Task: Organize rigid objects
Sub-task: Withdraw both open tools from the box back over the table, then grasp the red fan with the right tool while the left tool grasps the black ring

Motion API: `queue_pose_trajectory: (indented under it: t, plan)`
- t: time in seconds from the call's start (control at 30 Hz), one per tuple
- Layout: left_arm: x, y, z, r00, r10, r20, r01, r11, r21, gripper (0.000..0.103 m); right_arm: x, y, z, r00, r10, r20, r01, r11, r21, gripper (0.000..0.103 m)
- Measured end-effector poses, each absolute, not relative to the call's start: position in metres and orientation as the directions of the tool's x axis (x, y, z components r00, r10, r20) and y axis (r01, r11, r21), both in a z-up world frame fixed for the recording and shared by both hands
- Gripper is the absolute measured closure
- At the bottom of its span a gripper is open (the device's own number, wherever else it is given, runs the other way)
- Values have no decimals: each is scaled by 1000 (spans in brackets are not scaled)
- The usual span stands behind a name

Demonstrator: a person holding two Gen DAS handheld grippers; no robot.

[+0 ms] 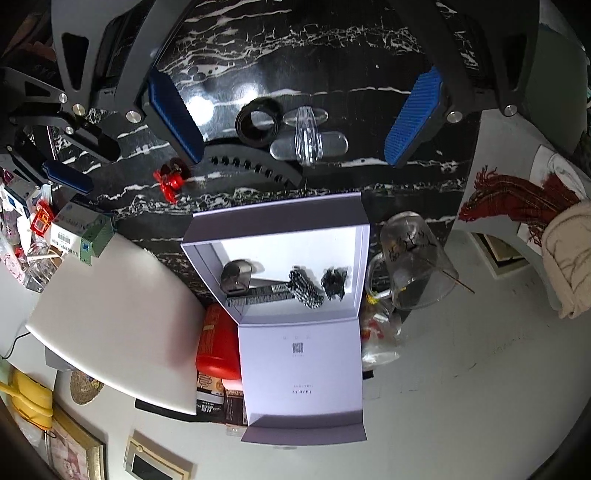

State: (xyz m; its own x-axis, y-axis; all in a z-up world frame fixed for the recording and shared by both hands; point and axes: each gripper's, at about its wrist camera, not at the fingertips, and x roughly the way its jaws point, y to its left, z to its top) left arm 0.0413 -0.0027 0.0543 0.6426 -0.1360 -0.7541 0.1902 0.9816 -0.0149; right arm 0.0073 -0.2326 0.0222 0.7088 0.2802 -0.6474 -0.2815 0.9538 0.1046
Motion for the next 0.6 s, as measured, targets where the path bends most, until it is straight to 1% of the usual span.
queue_pose_trajectory:
  t: [0.27, 0.6]
  plan:
    - [43, -4, 33, 609, -154, -778, 202, 979, -36, 3, 13, -229, 1, 680, 296, -671, -278, 951, 137, 42]
    - [56, -12, 4, 557, -169, -813, 220, 974, -52, 3, 37, -232, -22, 650, 270, -711, -239, 960, 147, 42]
